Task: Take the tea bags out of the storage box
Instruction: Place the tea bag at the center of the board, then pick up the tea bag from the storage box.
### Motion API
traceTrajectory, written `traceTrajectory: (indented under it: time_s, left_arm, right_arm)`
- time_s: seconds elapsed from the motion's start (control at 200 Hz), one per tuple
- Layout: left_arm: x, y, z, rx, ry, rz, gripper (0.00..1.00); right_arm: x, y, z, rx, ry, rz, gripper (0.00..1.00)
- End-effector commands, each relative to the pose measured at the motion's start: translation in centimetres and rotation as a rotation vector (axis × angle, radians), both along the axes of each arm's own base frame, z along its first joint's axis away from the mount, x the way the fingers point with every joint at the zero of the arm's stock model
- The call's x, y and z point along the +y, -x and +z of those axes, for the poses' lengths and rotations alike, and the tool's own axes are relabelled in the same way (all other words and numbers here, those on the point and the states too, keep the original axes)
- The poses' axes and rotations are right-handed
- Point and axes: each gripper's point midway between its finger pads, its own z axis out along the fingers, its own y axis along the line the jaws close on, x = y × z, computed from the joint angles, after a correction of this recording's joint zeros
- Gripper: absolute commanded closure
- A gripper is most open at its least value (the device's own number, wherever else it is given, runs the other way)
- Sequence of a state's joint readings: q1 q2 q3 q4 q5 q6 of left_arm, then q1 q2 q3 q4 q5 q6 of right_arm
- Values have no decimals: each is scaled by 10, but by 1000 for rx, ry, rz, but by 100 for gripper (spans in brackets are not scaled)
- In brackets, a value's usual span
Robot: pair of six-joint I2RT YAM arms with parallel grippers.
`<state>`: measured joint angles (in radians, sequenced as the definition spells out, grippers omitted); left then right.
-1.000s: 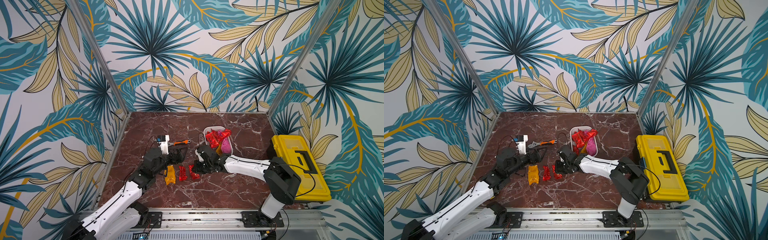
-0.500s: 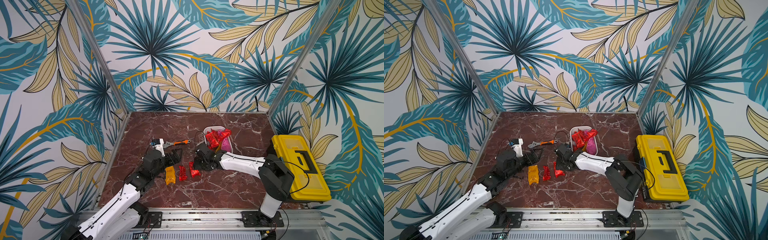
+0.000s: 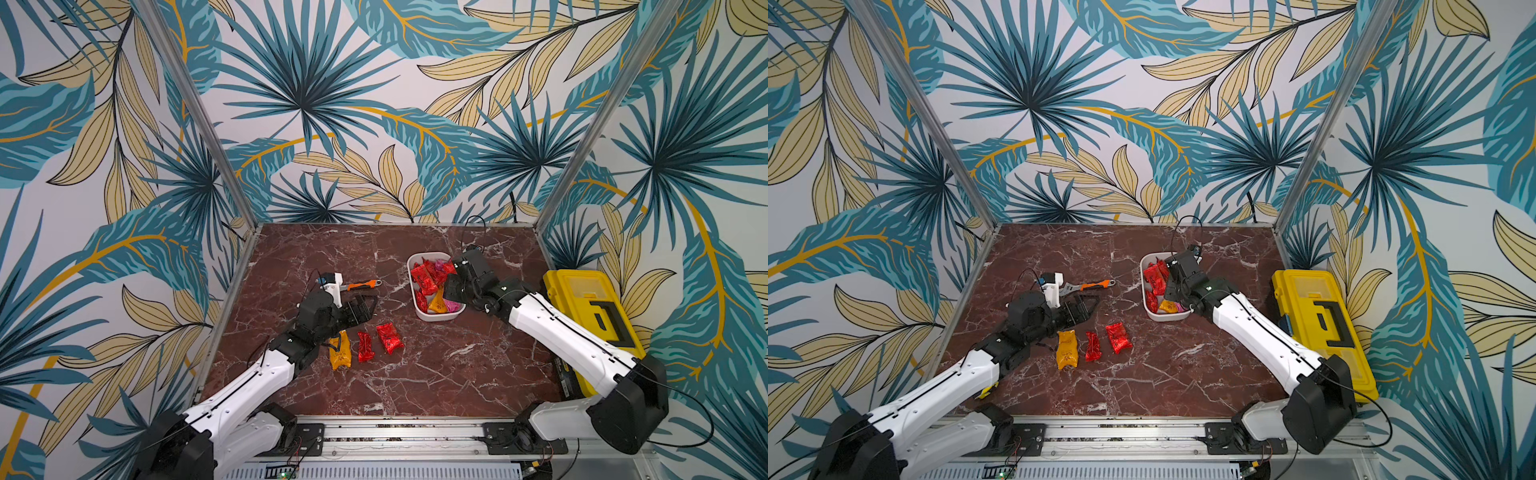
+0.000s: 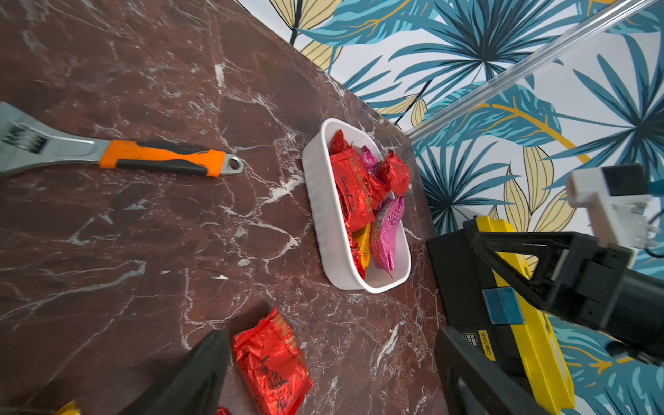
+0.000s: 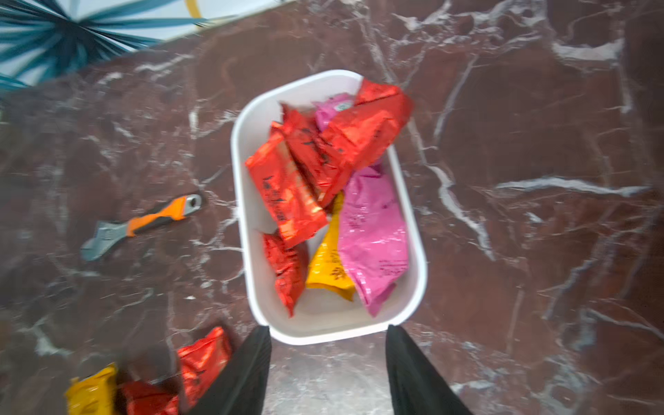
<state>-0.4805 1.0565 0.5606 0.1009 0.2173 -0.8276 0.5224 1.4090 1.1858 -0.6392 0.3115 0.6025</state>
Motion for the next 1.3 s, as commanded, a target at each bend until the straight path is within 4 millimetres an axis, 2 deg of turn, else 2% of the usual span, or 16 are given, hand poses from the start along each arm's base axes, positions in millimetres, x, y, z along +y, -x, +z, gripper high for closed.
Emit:
traceTrajectory:
  time_s: [0.0,0.125,0.225,0.411,0.611,0.766,1.056,1.152,1.297]
  left_arm:
    - [-14,-9,32,-76,65,-57,6]
    - [-19,-11,27,-51,65,-73,6]
    - [-20,-12,25,-44,63,-74,6]
    - [-21,-16,23,-42,59,-68,6]
    - [-25,-21,16,-28,59,-75,6]
    - [-28,-25,16,-32,56,-83,6]
    - [-29,-31,10,-35,42,-84,6]
    - [-29,-32,7,-30,39,-82,6]
    - [-27,-33,5,-23,38,-80,6]
  right_arm:
    - [-27,2,-26,111,157,-9,40]
    - [-30,-20,-25,110,178,-32,34]
    - [-29,-41,-22,106,128,-52,30]
    - [-25,-73,-23,84,-124,-121,22]
    - [-26,-103,-34,77,-329,-213,23]
    - [-39,-119,-51,93,-411,-306,28]
    - [-41,-145,-71,106,-514,-326,38]
    - [-38,-151,-76,114,-532,-319,48]
    - [-36,-154,-78,112,-542,-311,68]
